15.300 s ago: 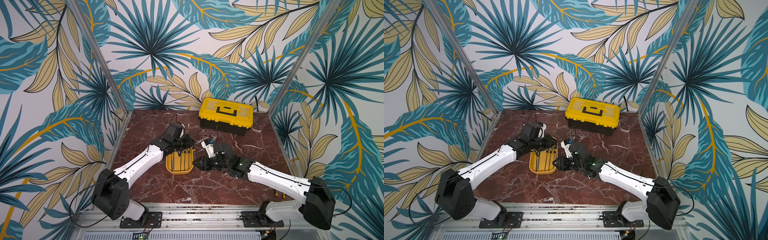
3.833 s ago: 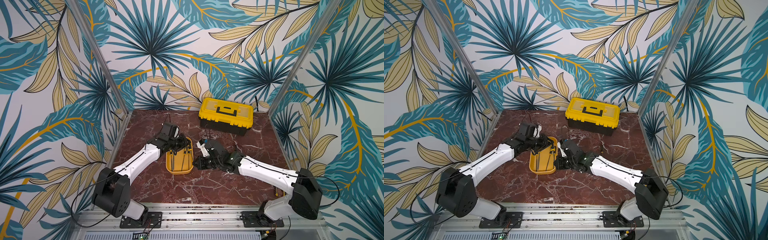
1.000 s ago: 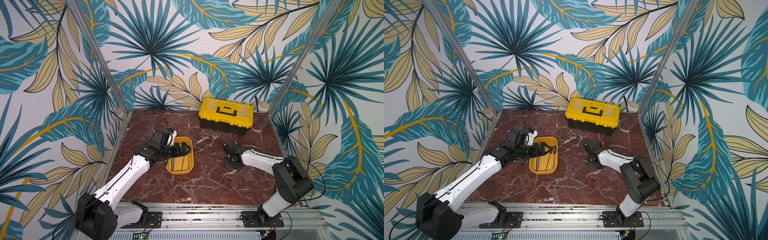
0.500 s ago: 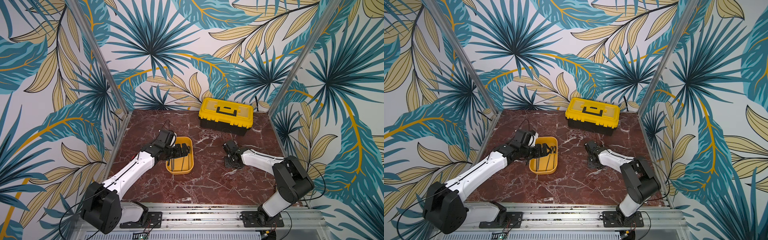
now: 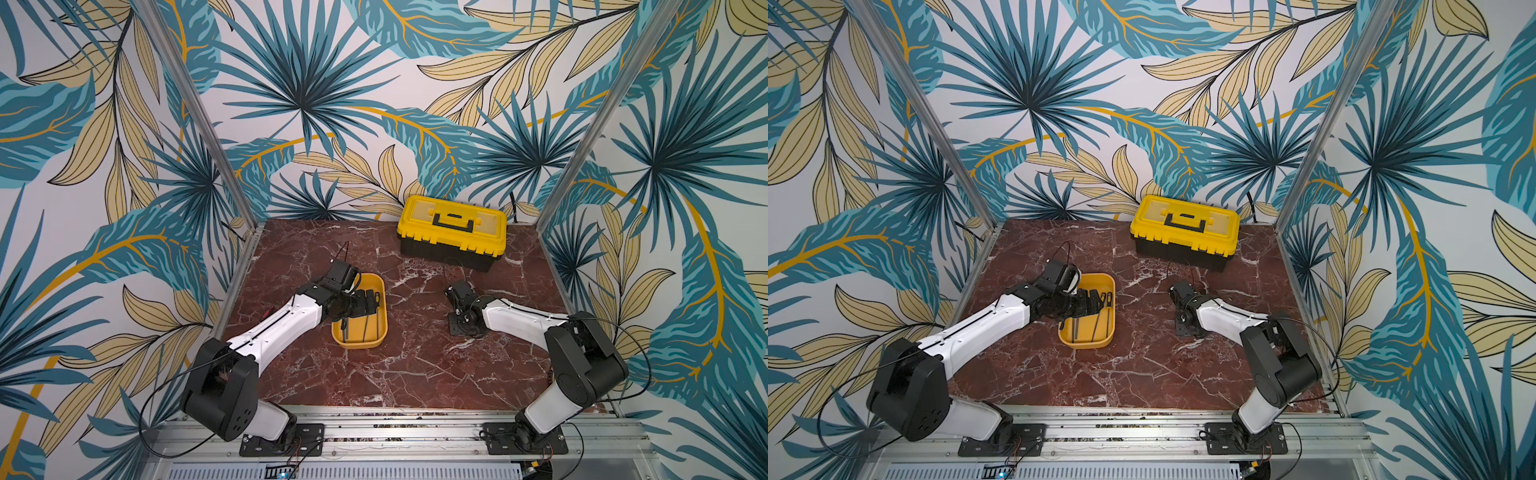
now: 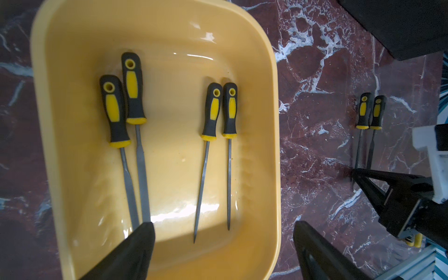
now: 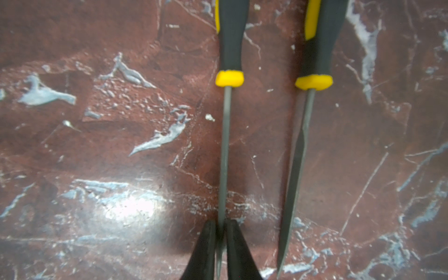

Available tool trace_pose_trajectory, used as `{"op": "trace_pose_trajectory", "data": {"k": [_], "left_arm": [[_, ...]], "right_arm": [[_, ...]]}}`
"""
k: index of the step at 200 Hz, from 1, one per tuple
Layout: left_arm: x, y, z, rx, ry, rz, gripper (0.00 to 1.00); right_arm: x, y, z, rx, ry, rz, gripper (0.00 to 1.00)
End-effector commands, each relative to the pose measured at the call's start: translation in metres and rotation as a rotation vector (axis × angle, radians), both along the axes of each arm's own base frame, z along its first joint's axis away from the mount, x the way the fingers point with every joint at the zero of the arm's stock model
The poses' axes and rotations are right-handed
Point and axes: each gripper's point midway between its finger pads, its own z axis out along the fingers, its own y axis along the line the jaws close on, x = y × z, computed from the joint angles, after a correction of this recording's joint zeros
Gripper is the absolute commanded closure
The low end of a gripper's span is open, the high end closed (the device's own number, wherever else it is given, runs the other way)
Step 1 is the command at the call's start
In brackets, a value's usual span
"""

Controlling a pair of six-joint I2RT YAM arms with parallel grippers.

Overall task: Take the file tool out of the storage box
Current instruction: Place the file tool at the center of the board, then pick up the file tool from the storage box.

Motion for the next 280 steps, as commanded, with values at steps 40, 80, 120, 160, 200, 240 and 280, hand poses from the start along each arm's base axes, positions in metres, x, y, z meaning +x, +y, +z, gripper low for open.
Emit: {"op": "trace_pose_trajectory", "data": {"k": [40, 80, 120, 160, 200, 240, 280], "left_arm": [[0.035, -0.005, 0.008, 0.062, -0.089, -0.007, 0.10], [0.049, -0.009, -0.002, 0.111, -0.086, -0.035, 0.17], [0.062, -0.012, -0.014, 0.170, -0.082, -0.049, 0.25], [0.074, -0.008, -0.027, 0.260, -0.065, -0.031, 0.34], [0.085, -0.006, -0.039, 0.317, -0.054, -0.018, 0.45], [0.092, -0.012, -0.049, 0.316, -0.048, -0.036, 0.51], [0.095, -0.015, -0.058, 0.327, -0.043, -0.056, 0.55]], "right_arm": [[-0.004, -0.001, -0.003, -0.003, 0.018, 0.008, 0.80], [0.004, 0.016, 0.028, 0.110, -0.076, 0.039, 0.73], [0.001, 0.040, 0.080, 0.294, -0.185, 0.080, 0.51], [-0.011, 0.061, 0.116, 0.468, -0.243, 0.131, 0.27], [-0.024, 0.071, 0.139, 0.571, -0.275, 0.164, 0.05], [-0.029, 0.069, 0.134, 0.577, -0.268, 0.154, 0.01], [-0.030, 0.067, 0.131, 0.575, -0.272, 0.149, 0.01]]}}
